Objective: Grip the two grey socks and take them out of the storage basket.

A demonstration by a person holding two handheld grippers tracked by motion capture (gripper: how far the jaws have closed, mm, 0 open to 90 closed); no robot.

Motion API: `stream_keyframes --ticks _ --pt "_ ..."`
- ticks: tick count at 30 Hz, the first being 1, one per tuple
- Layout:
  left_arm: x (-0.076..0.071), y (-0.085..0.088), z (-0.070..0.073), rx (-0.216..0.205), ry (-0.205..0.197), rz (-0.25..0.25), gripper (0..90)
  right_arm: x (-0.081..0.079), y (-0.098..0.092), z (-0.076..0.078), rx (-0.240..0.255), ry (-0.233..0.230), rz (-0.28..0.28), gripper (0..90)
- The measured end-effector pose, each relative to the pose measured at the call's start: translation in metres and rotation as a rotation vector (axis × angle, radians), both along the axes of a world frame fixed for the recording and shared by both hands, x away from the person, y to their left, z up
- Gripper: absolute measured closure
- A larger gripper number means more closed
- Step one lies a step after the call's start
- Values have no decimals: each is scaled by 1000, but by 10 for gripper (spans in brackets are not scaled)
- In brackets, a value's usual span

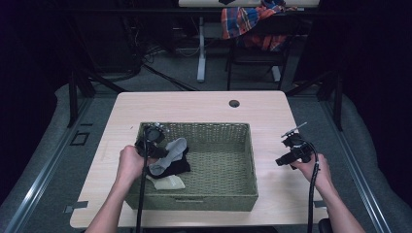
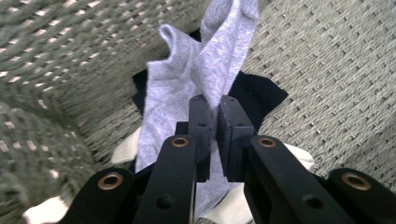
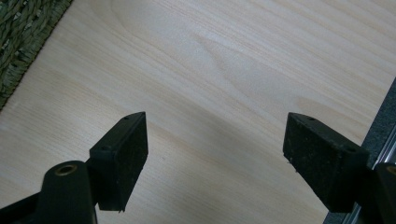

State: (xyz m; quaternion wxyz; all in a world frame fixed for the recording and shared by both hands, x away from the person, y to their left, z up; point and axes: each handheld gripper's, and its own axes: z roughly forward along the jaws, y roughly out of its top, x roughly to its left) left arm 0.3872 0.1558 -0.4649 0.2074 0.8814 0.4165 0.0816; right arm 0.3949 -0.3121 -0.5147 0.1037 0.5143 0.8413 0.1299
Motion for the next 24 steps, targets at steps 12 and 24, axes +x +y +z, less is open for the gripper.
stream_keyframes --ticks 12,24 --pt "-8 4 22 -11 -64 -7 852 0 1 0 -4 -1 1 219" --pt "-13 10 36 -11 -109 -4 852 0 1 0 0 0 1 222"
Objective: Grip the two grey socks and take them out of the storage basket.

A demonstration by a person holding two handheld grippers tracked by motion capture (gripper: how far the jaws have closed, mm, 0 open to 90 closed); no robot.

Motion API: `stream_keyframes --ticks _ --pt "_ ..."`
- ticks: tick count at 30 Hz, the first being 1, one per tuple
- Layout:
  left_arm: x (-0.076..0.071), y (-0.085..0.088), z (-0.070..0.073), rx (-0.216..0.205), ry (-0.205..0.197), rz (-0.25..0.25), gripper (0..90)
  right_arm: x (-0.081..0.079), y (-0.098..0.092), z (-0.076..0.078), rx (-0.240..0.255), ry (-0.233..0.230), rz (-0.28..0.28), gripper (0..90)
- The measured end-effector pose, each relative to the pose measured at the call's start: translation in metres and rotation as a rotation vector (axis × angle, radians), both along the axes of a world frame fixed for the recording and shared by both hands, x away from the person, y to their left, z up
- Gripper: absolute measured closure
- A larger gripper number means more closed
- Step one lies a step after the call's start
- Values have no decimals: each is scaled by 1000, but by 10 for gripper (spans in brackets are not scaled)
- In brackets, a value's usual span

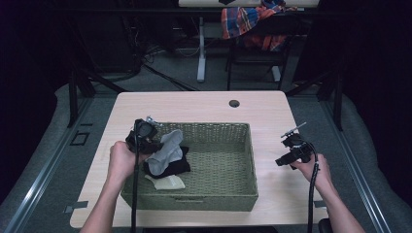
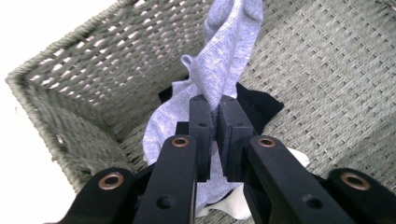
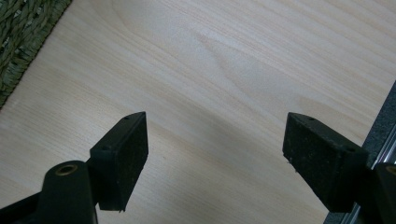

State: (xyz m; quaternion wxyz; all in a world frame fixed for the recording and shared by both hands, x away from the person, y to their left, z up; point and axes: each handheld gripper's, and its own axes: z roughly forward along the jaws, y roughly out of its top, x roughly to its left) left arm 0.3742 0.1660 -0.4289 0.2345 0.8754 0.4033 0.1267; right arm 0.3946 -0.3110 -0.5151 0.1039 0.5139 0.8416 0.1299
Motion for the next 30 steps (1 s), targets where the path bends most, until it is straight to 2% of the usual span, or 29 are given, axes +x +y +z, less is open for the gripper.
stream_keyframes --ticks 18,30 --pt "-7 20 22 -12 -75 52 852 0 1 0 1 2 0 223" --pt "-12 42 36 -19 -120 105 852 0 1 -1 -7 11 9 223"
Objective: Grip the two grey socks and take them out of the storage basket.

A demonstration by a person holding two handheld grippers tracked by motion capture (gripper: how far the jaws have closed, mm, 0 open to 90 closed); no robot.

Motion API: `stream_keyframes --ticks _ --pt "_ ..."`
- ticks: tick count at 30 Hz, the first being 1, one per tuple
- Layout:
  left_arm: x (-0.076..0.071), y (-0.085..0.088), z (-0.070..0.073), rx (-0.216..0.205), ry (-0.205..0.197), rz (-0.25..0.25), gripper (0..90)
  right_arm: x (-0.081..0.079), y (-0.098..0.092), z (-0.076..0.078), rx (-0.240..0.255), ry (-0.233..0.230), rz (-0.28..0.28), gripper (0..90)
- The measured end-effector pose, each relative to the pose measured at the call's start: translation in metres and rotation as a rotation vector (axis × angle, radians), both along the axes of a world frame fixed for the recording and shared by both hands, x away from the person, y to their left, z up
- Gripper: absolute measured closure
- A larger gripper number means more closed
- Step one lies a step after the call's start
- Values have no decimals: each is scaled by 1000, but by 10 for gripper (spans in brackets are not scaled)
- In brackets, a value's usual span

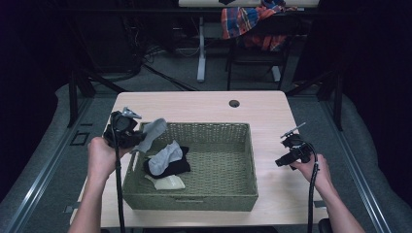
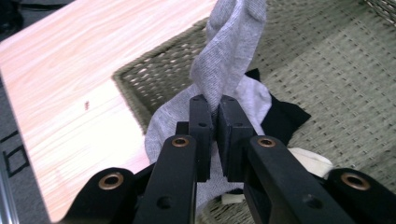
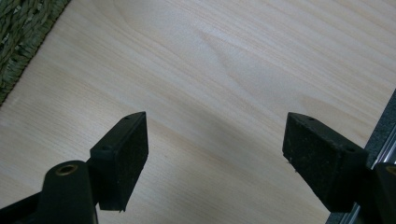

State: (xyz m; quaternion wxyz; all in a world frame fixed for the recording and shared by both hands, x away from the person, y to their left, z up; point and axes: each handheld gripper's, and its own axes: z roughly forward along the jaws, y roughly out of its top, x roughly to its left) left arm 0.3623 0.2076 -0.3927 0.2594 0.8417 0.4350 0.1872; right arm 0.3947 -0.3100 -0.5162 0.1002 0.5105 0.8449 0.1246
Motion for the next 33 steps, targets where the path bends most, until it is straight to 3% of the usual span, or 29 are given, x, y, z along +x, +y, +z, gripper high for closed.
stream_keyframes --ticks 9,16,21,33 --pt "-3 16 8 -6 -22 46 852 0 0 1 -1 -4 2 223" --pt "-4 27 9 15 -28 78 852 0 0 1 -1 -3 2 223" --pt "-3 37 7 16 -38 126 852 0 0 1 0 -1 2 223" --pt "6 66 -12 -7 11 216 853 0 0 0 3 -3 3 222"
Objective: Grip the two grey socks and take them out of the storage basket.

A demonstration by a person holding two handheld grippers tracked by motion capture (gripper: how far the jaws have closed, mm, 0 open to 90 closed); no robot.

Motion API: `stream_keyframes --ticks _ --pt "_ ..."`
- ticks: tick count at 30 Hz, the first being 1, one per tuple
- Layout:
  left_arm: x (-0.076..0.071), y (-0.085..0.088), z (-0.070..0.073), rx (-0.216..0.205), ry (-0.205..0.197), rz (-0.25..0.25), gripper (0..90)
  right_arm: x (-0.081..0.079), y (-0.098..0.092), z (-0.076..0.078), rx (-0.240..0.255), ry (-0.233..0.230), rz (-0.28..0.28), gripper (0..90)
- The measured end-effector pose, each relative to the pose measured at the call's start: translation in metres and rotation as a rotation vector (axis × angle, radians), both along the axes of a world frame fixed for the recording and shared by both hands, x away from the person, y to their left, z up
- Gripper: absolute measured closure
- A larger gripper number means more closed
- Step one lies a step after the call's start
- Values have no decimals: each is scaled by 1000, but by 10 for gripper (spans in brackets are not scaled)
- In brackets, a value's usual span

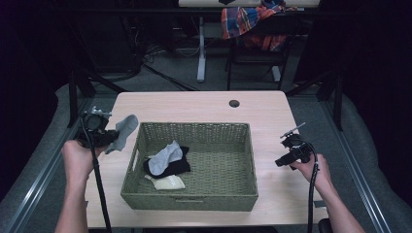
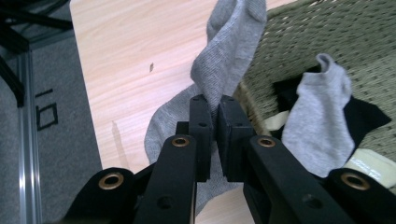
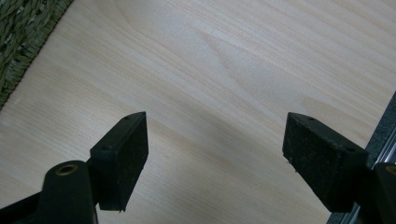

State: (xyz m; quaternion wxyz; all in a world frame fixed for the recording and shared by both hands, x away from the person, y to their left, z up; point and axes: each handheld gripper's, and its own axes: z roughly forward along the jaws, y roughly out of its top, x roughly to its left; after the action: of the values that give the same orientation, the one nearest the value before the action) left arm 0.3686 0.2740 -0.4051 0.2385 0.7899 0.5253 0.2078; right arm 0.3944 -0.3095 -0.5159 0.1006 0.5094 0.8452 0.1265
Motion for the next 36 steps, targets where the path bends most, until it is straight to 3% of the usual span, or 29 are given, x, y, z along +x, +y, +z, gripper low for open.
stream_keyframes --ticks 12,18,25,36 --pt "13 13 -31 19 76 46 853 0 1 -1 11 2 -1 222" --pt "19 13 -45 30 118 42 853 0 1 -2 0 13 8 221" --pt "23 14 -59 41 138 51 852 0 1 -2 -4 13 8 221" --pt "29 15 -76 28 193 53 851 0 1 -2 -5 13 9 221"
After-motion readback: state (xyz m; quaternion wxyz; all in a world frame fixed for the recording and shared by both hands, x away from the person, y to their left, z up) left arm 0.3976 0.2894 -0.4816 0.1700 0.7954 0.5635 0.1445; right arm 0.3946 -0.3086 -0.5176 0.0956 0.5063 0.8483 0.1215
